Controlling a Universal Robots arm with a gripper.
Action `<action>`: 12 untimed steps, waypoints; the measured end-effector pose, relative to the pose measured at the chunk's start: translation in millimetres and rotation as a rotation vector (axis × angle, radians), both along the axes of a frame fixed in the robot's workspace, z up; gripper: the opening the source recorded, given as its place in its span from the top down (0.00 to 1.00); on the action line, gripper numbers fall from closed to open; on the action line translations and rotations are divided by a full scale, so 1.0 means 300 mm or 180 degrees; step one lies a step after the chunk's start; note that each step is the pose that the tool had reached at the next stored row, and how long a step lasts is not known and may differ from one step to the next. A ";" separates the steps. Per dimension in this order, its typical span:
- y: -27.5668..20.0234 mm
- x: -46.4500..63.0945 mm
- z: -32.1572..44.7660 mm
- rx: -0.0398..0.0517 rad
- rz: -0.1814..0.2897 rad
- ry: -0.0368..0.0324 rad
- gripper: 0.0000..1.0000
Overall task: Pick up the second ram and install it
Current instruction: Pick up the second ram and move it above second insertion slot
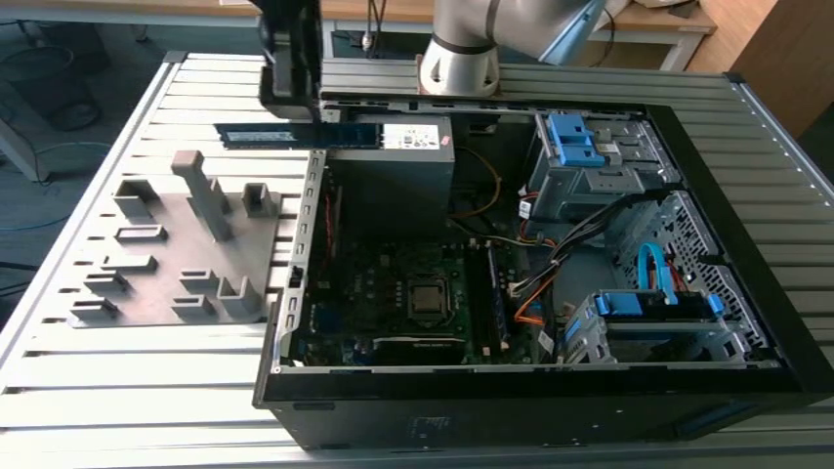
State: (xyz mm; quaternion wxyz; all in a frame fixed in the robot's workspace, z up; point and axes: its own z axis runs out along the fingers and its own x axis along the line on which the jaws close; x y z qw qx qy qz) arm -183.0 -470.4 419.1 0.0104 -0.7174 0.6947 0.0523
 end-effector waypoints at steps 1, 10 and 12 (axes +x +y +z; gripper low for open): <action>0.000 0.014 -0.004 0.0000 0.0000 0.0003 0.87; 0.000 0.140 -0.056 0.0000 0.0001 0.0028 0.87; 0.000 0.164 -0.066 0.0000 0.0000 0.0031 0.87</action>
